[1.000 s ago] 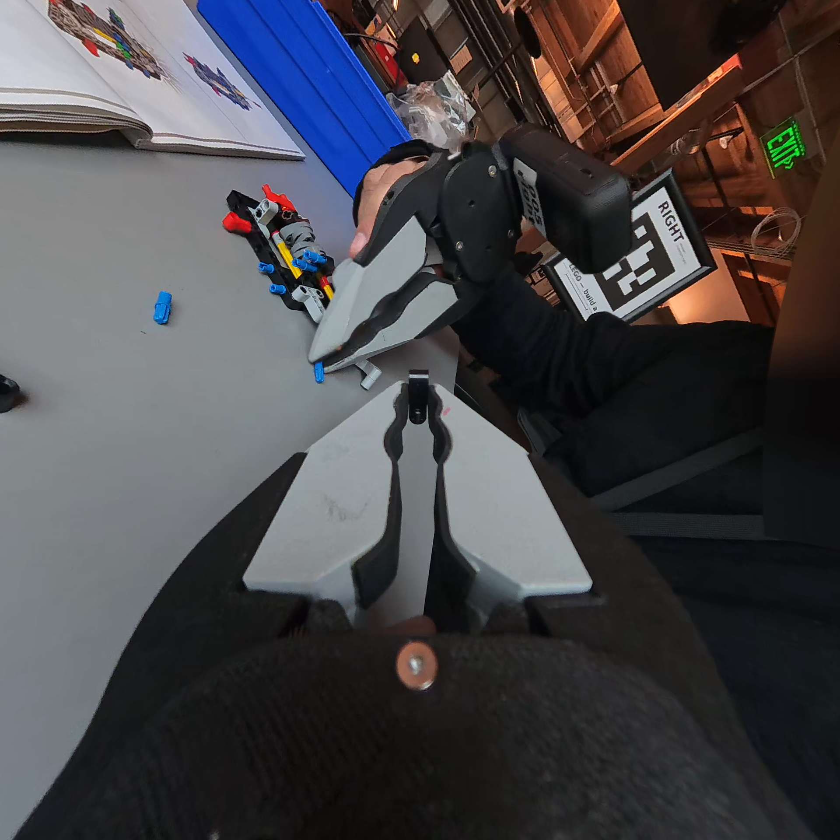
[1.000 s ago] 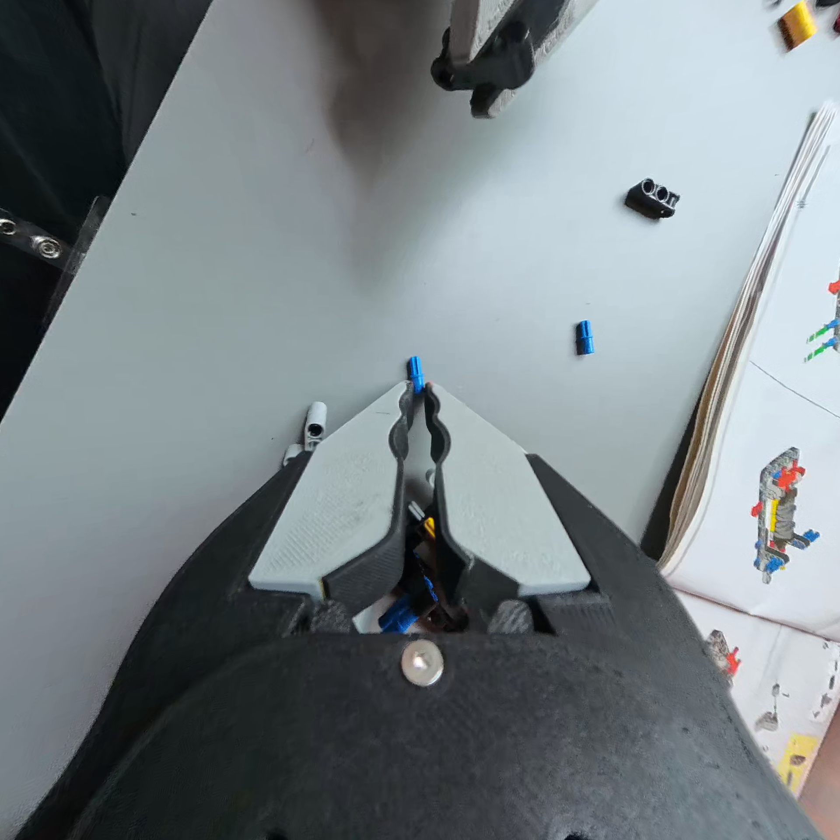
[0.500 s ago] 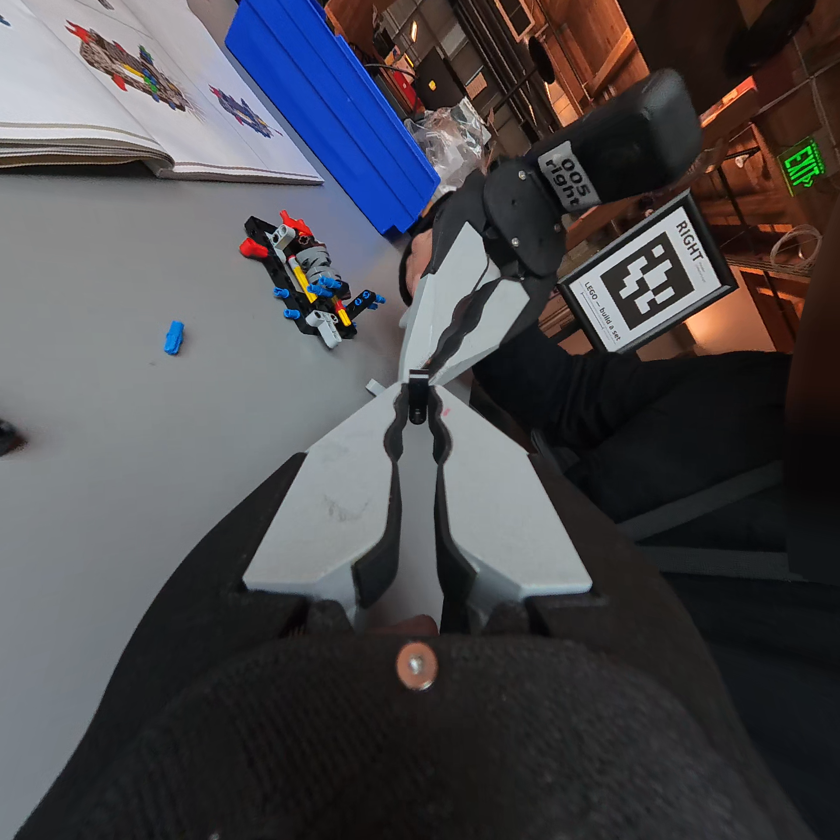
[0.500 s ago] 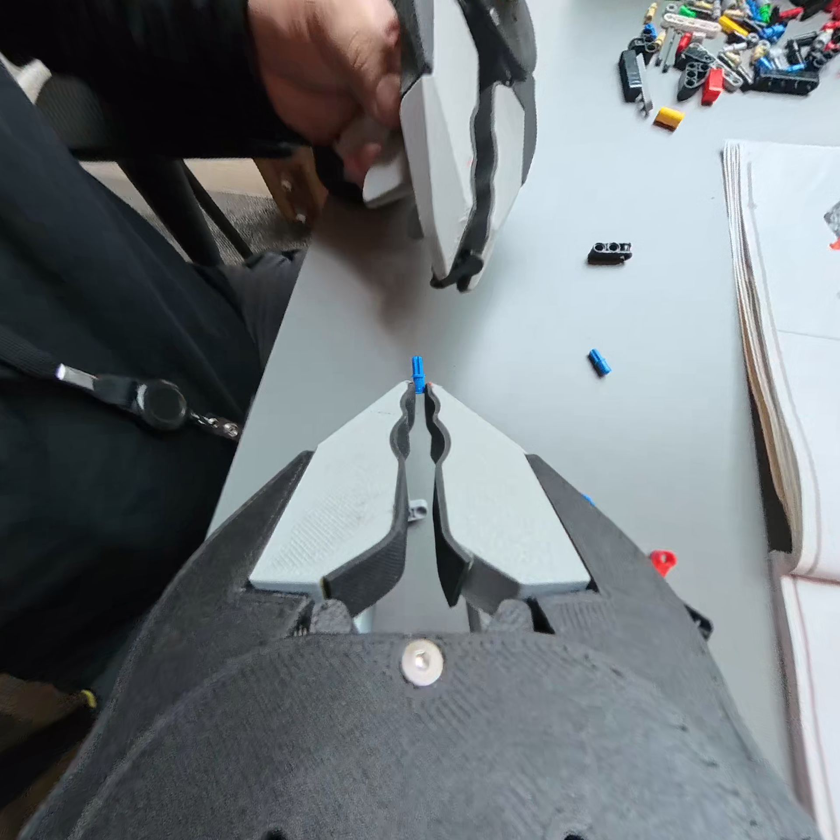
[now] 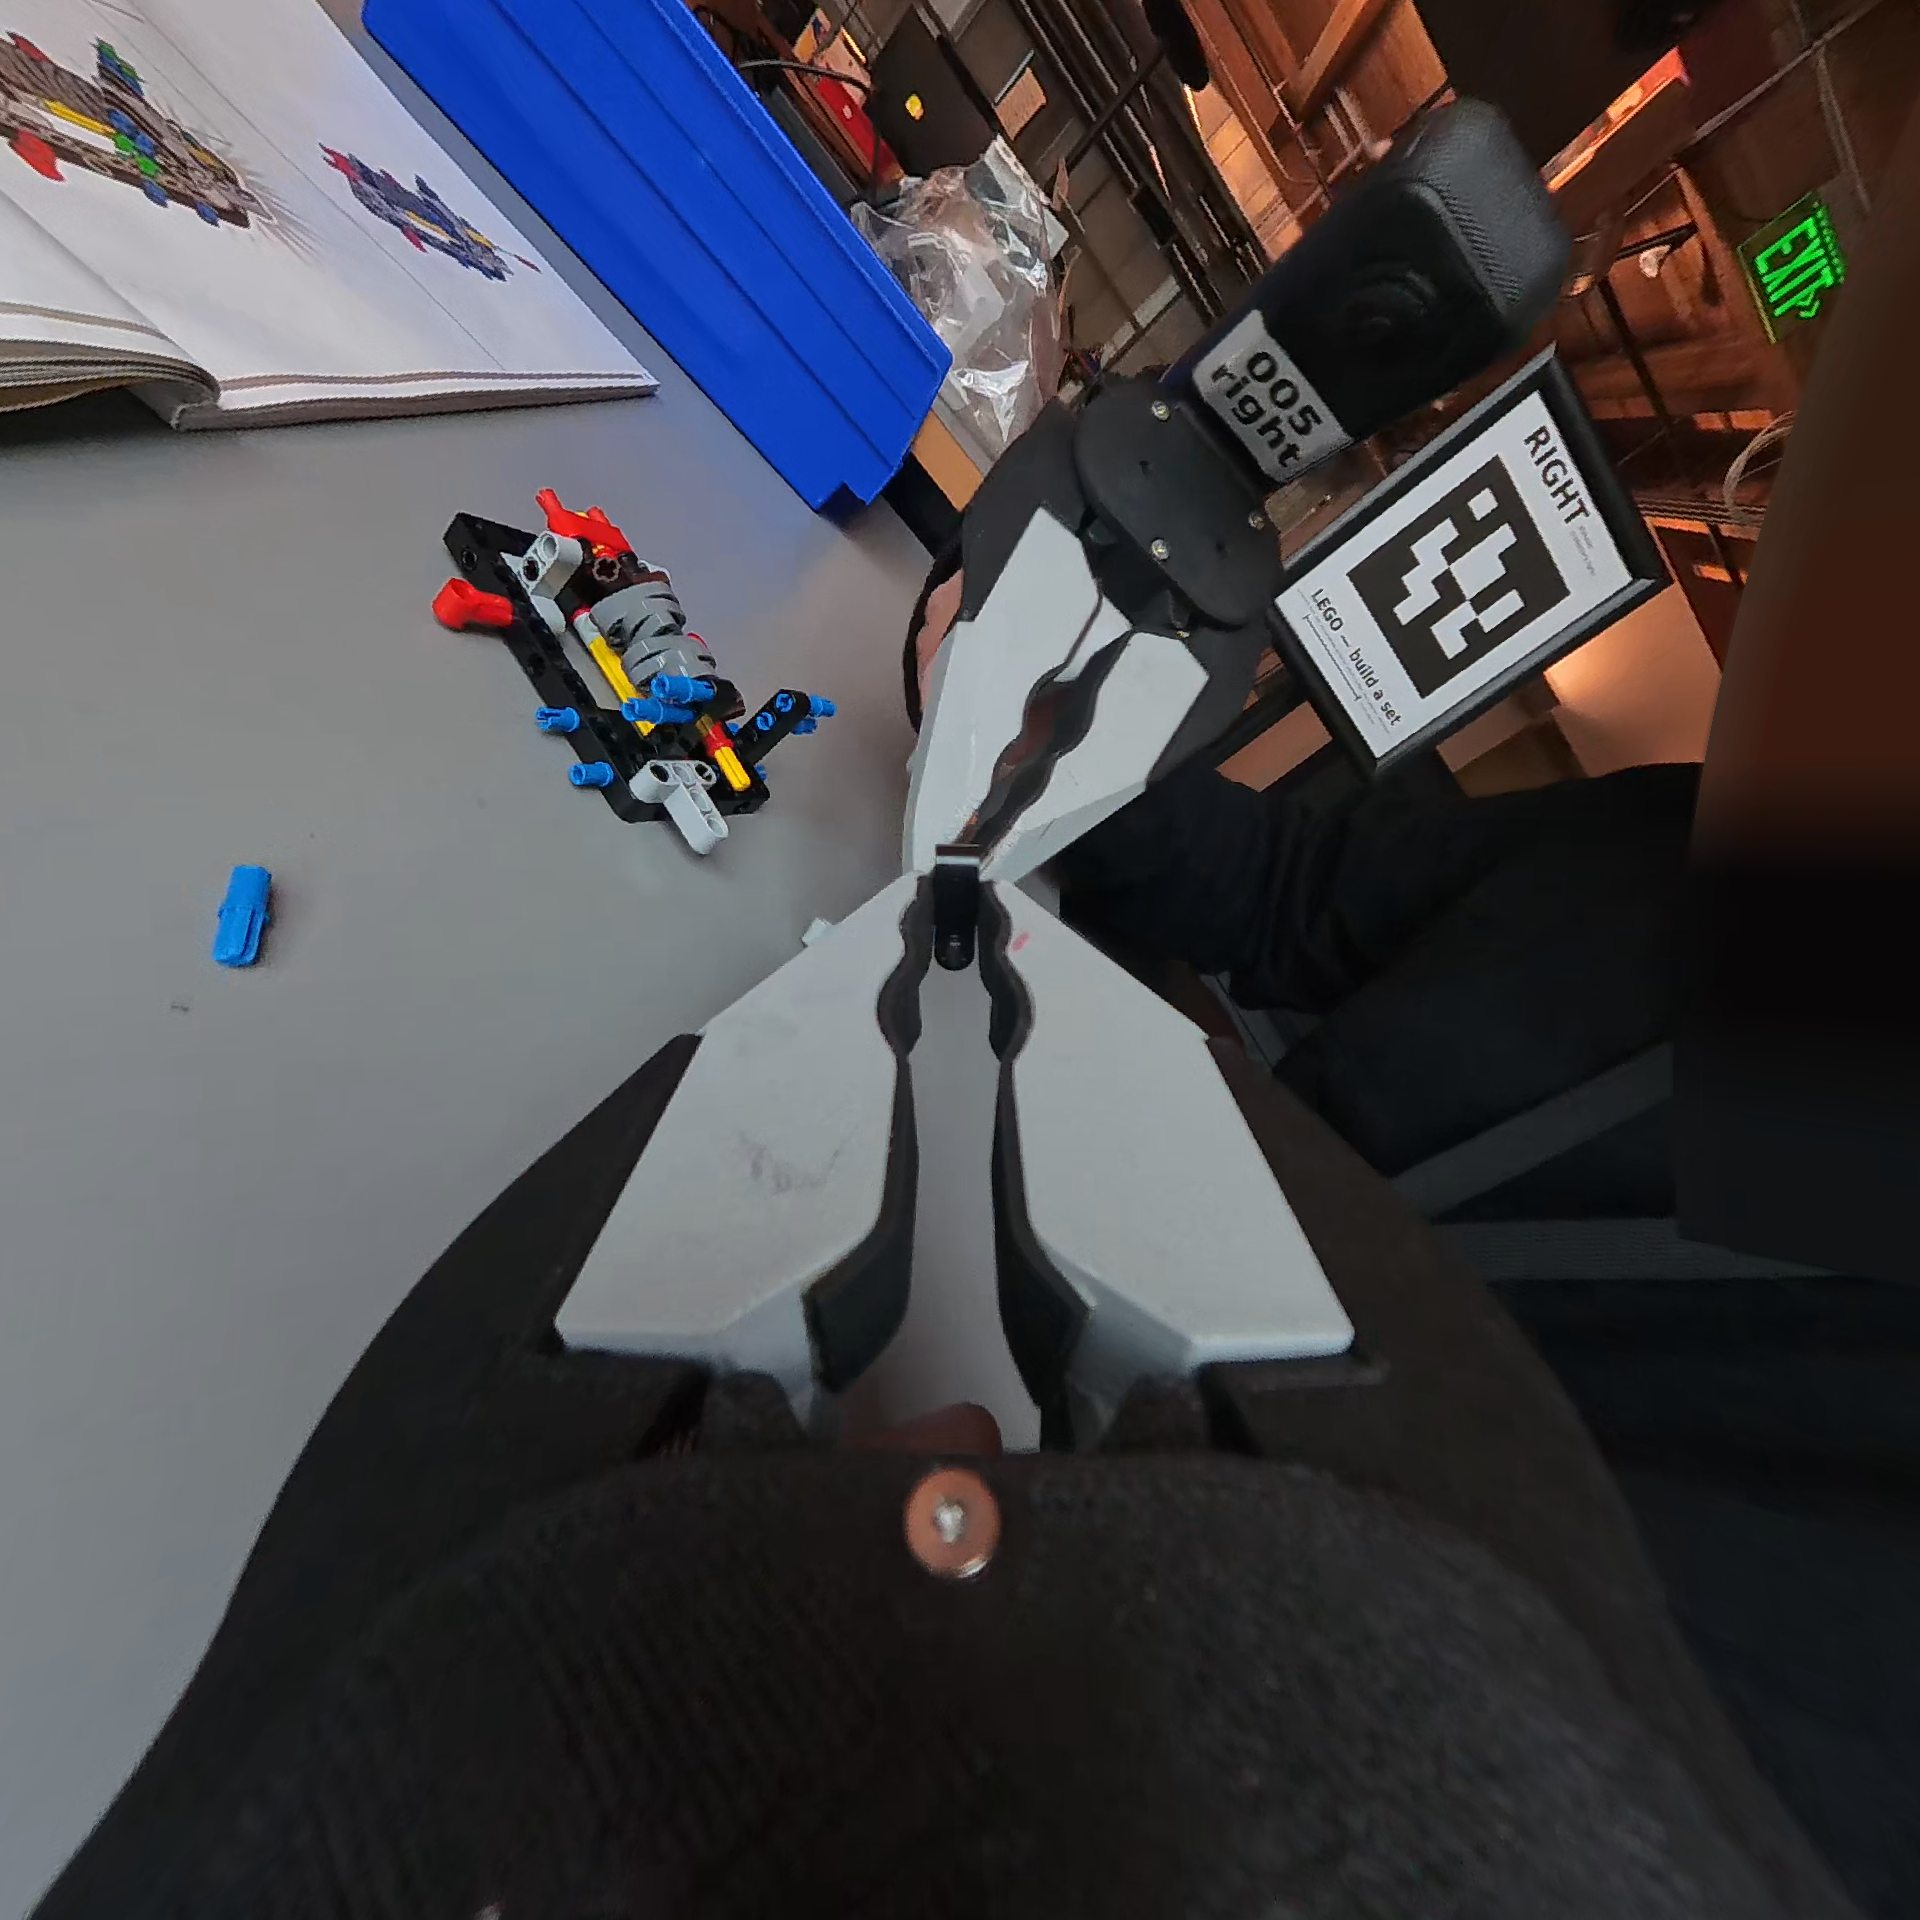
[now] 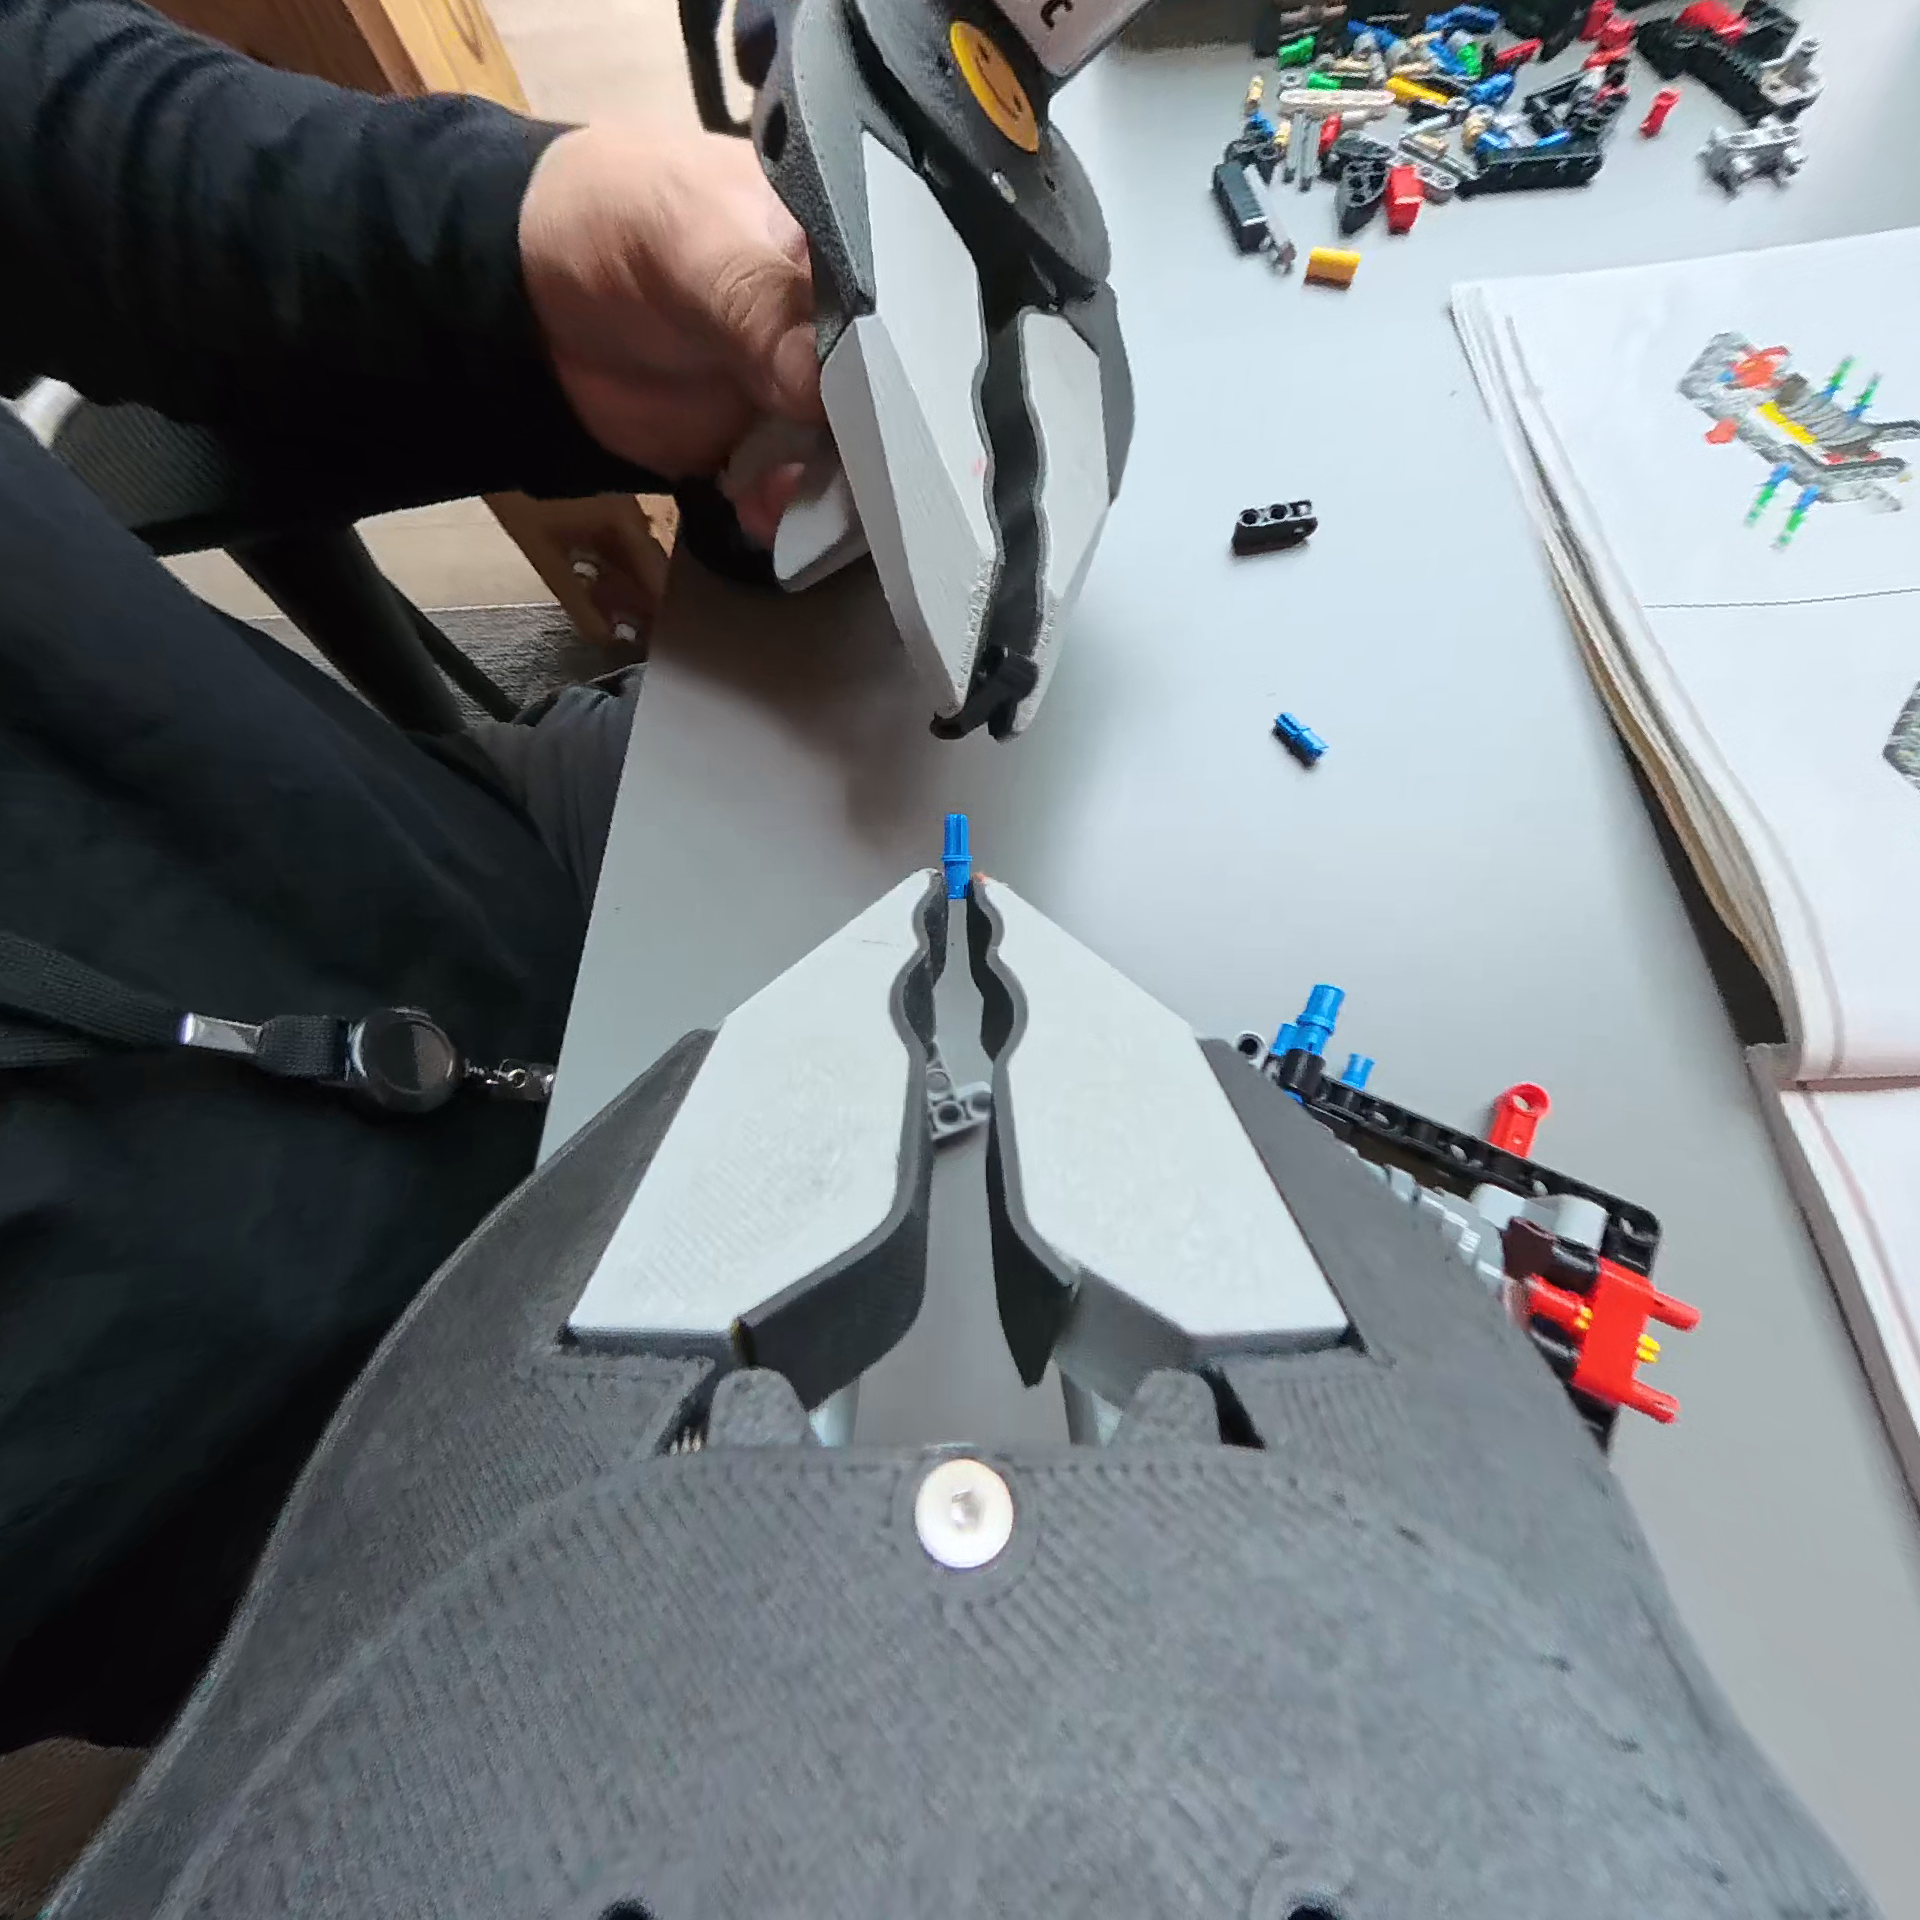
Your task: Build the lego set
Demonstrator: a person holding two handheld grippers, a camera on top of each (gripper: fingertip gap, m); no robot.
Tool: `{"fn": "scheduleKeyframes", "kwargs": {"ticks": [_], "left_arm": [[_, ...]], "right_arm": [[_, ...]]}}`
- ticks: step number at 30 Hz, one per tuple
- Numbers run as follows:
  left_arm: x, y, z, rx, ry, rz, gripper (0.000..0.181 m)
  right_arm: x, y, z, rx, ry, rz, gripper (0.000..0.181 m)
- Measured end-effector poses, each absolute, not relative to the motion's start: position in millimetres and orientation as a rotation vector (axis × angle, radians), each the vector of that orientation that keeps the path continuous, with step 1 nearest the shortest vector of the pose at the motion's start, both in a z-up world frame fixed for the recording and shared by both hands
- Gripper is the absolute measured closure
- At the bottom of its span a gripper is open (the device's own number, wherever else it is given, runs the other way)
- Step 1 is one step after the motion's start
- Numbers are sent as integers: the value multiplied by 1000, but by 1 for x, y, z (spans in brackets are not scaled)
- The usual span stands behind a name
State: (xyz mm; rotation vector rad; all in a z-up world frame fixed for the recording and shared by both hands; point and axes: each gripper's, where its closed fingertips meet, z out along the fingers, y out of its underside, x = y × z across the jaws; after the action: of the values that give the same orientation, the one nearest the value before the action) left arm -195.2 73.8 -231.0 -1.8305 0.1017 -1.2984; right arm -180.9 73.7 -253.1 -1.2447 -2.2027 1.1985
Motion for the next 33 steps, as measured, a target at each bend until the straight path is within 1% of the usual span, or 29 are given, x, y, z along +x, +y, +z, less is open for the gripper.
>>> {"fn": "scheduleKeyframes", "kwargs": {"ticks": [16,26,33], "left_arm": [[-177,79,-220,-1733,120,-1475,175],[-174,83,-223,-1758,110,-1456,176],[-173,87,-235,-1843,6,-1429,176]], "right_arm": [[-173,75,-237,-1300,-2293,1183,181],[-170,75,-238,-1303,-2305,1171,181],[-170,78,-249,-1329,-2308,1163,181]]}}
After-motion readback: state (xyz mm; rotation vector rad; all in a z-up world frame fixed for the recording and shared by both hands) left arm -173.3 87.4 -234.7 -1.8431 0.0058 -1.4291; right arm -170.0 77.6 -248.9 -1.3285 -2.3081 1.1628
